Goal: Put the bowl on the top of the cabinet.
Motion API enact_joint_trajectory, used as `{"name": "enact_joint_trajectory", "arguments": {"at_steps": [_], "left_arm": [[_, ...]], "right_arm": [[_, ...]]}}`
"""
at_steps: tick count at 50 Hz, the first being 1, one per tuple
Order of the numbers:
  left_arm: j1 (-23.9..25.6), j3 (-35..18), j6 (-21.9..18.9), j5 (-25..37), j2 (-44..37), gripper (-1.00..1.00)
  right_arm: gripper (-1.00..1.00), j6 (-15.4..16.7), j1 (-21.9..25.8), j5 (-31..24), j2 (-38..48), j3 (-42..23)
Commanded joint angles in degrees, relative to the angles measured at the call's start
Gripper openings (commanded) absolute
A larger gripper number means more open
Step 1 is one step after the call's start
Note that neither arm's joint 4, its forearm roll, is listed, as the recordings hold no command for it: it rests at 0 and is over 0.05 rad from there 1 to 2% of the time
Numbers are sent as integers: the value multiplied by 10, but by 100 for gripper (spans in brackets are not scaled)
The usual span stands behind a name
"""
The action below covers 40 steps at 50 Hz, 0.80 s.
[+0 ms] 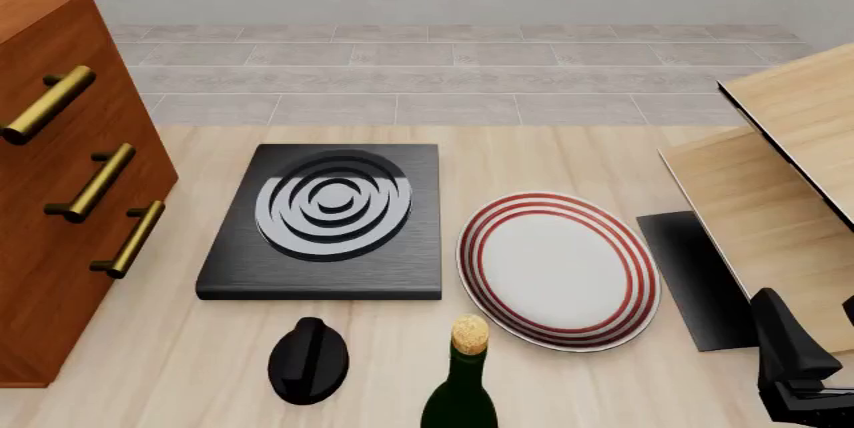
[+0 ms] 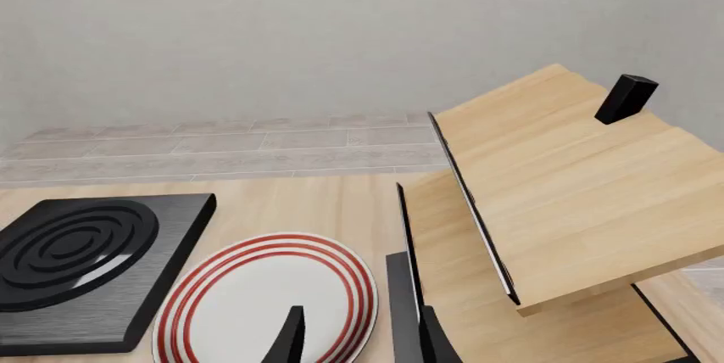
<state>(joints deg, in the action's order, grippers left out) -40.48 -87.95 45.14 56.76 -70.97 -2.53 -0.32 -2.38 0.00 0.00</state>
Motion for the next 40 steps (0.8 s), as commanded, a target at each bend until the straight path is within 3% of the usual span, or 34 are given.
{"name": "enact_joint_trajectory", "arguments": {"at_steps": [1,20,40], "left_arm": [[3,-31,8,15,29,100],[2,-40,23,38,96,100],[29,-4,39,36,174,100]], "right_arm": [[100,0,0,0,0,0],[100,0,0,0,0,0],[100,0,0,0,0,0]]}}
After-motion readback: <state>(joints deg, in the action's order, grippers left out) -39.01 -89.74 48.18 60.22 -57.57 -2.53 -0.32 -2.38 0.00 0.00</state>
